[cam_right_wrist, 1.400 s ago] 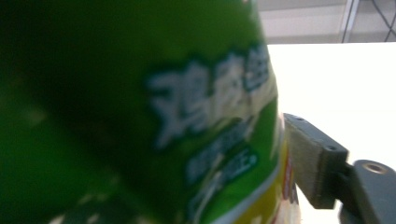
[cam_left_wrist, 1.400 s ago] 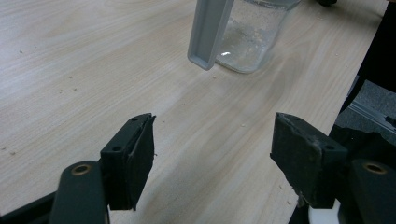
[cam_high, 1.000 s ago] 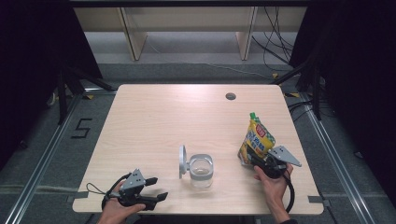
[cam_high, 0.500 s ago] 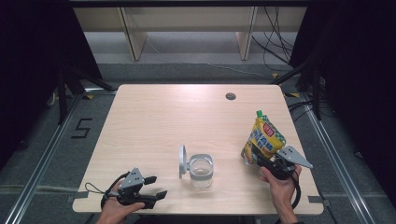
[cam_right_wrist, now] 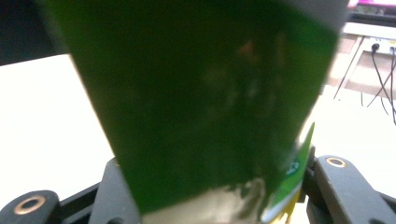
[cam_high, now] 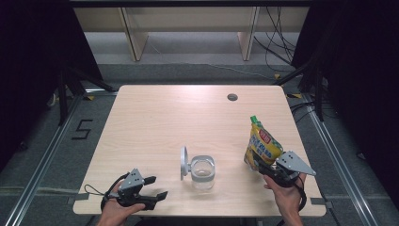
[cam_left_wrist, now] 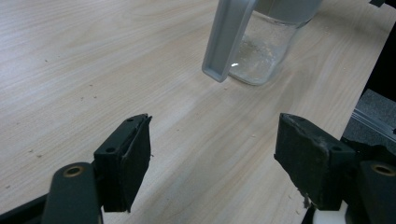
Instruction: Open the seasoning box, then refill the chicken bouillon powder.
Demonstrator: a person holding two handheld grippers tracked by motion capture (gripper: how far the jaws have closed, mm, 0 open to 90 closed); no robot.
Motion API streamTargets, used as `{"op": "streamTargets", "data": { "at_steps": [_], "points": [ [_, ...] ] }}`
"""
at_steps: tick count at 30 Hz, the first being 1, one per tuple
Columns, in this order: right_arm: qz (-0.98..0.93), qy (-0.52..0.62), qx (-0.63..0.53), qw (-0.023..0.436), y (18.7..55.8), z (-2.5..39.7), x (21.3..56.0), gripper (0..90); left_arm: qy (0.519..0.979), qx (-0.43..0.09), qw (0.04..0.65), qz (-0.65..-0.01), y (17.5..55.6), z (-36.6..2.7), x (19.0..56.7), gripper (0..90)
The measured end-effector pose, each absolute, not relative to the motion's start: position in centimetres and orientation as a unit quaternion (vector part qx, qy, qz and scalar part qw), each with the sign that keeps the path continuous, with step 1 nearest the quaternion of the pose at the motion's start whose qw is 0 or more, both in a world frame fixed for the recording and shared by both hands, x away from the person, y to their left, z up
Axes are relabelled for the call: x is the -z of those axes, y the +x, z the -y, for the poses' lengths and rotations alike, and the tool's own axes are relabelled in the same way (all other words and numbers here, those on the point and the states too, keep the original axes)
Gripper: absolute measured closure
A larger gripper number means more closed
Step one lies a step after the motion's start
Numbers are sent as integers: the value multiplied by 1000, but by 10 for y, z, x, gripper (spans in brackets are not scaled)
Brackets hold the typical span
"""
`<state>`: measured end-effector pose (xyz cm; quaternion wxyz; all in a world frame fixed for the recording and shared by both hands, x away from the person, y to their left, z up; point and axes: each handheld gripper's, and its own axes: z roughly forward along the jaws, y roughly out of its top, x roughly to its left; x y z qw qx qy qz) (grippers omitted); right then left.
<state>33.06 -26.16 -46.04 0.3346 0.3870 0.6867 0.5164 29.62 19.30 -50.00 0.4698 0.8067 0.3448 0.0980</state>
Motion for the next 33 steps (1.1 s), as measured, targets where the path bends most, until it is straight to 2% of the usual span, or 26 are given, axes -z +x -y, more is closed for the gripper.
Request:
{"op": "streamTargets", "data": {
  "at_steps": [5, 9, 24, 26, 33],
  "points": [
    [-713, 350, -499, 346, 318, 253, 454, 490, 801, -96, 477, -349, 295, -191, 500, 259],
    [-742, 304, -467, 373, 310, 246, 449, 491, 798, -97, 481, -351, 296, -191, 500, 256],
    [-823, 185, -357, 402, 284, 213, 444, 491, 812, -113, 460, -340, 295, -197, 497, 233],
    [-833, 166, -333, 411, 283, 210, 444, 491, 801, -105, 473, -352, 294, -195, 499, 233],
    [-842, 113, -259, 460, 275, 196, 441, 491, 809, -112, 465, -342, 295, -197, 498, 233]
  ]
}}
